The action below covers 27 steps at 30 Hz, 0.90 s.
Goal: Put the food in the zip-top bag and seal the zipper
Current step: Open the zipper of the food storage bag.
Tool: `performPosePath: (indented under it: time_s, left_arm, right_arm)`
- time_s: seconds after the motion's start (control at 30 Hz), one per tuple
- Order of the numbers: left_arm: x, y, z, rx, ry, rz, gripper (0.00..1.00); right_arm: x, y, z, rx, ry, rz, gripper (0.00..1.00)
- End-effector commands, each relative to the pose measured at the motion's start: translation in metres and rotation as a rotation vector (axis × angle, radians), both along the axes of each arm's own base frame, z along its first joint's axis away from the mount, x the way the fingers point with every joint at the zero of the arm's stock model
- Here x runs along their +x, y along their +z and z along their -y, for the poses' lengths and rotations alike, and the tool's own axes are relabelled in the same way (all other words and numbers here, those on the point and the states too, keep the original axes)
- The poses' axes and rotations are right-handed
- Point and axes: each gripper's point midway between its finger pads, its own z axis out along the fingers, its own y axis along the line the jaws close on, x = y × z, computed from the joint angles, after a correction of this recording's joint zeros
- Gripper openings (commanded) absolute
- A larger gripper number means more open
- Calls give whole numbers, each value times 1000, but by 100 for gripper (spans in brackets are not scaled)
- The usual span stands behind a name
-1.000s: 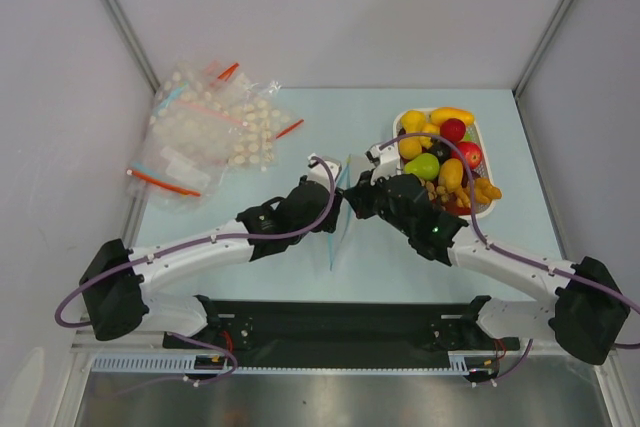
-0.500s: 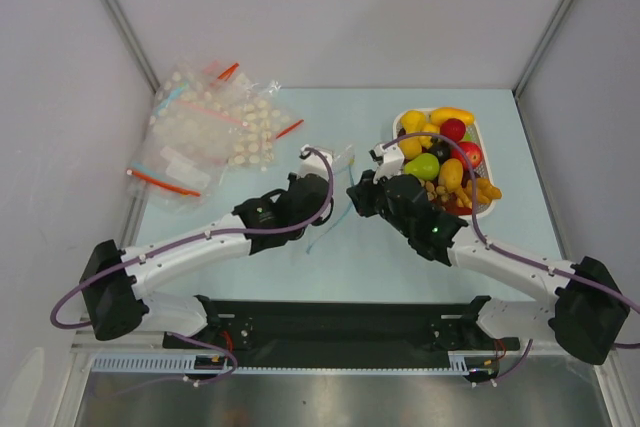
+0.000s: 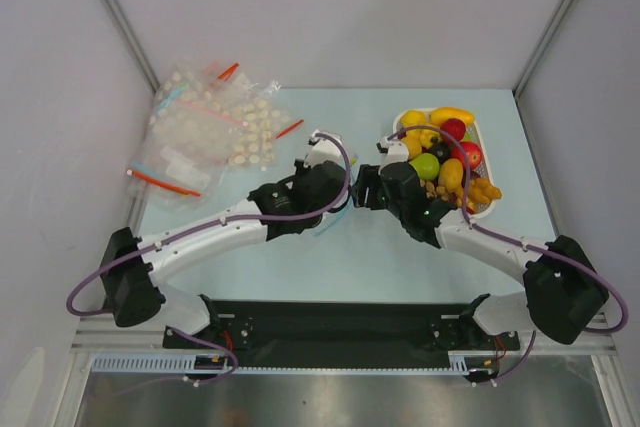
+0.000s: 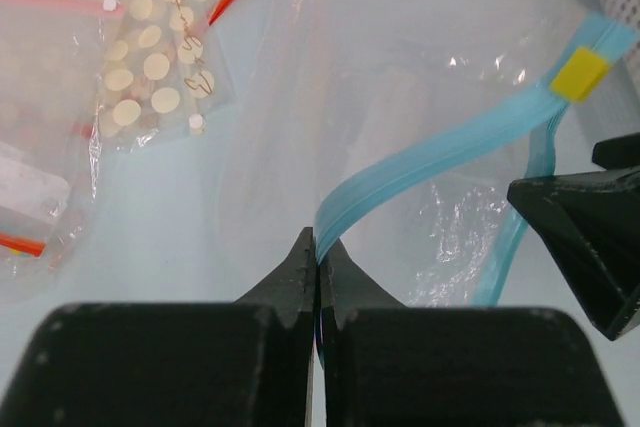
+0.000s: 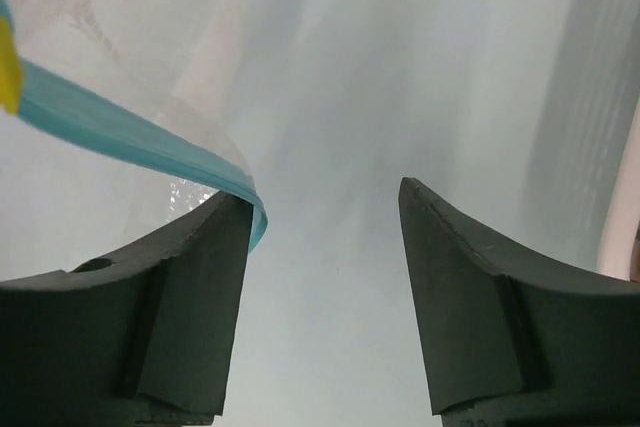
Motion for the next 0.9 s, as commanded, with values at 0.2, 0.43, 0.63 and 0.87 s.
performPosePath:
  time_s: [0.2, 0.43, 0.63, 0.87]
  left_arm:
    - [15, -42, 9, -18, 6, -57, 0]
    - [23, -53, 10, -1, 0, -77, 0]
    - [41, -71, -5, -4, 41, -139, 0]
    - [45, -82, -7, 35, 68, -168, 0]
  right_arm:
    - [6, 22, -13, -9, 56, 33, 73]
    - [1, 32, -10, 0, 62, 43, 90]
    - [-3, 43, 7, -27, 15, 53, 91]
    - [5, 64, 87, -121, -318, 51, 91]
